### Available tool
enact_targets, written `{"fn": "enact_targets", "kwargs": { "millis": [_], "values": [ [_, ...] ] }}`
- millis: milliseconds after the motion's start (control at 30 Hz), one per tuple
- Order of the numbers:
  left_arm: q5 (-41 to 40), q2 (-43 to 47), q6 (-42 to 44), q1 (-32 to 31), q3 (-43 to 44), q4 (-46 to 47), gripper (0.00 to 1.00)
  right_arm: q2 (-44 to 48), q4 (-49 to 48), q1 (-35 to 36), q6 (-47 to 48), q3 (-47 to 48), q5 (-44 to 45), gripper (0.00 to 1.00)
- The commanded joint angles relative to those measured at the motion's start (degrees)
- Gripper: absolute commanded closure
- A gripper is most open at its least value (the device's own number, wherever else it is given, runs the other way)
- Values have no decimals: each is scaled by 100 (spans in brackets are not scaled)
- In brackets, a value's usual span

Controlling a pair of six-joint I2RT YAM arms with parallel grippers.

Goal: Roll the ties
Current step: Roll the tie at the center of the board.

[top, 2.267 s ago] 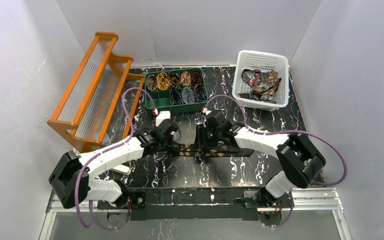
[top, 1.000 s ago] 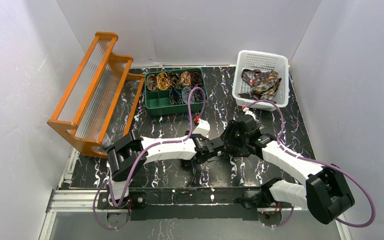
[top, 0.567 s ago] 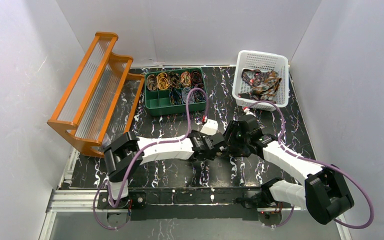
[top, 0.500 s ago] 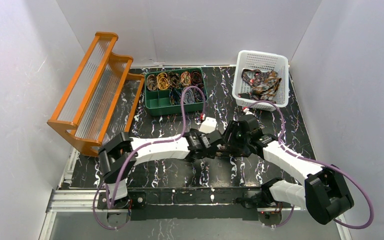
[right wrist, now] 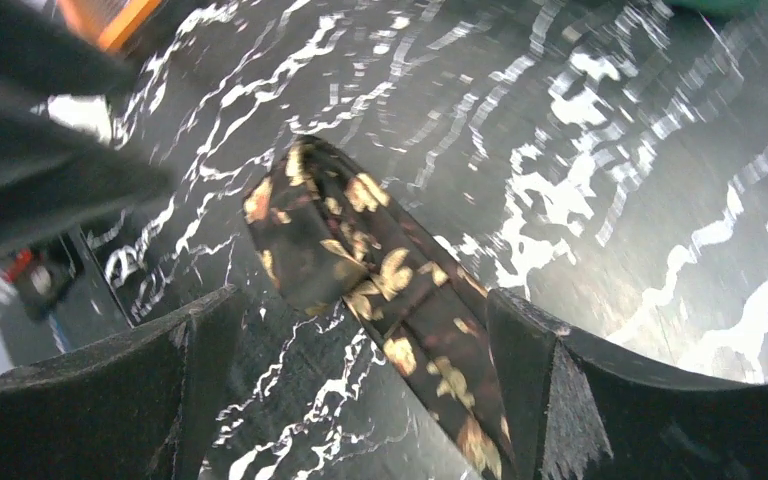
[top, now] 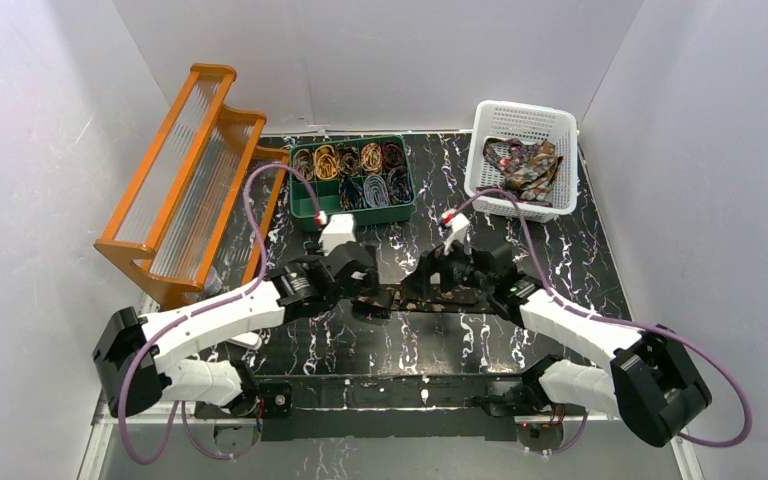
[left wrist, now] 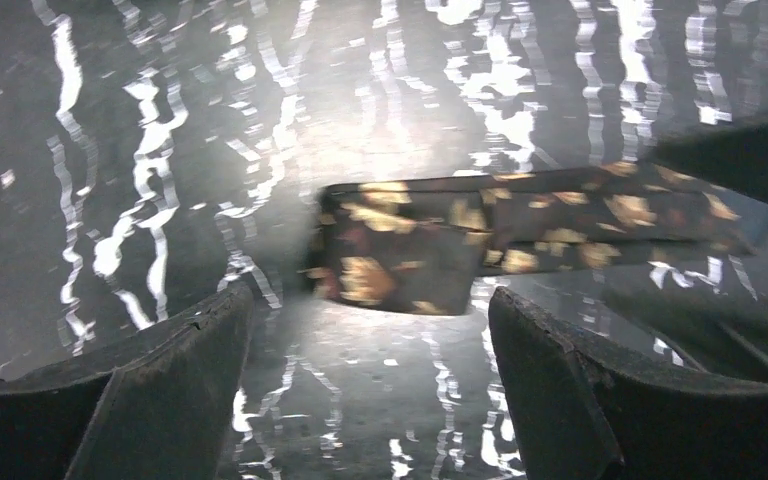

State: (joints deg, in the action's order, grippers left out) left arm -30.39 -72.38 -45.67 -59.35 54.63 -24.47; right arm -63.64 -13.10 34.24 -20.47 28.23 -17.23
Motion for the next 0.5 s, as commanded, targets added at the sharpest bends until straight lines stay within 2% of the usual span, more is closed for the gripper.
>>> {"fn": "enact_targets", "kwargs": {
  "millis": [0,167,467],
  "values": [
    [254,566,-103,504,-670,-116,13,-445,-1244,790,2116,19,-168,1],
    [530,900,-72,882,-1049,-130,11,-1113,-1684,1446,3591,145,-71,1],
    [683,1321,22,1281,-1302,-184,10,-2083,-1700,1552,4161,587,-406,1]
  ]
}}
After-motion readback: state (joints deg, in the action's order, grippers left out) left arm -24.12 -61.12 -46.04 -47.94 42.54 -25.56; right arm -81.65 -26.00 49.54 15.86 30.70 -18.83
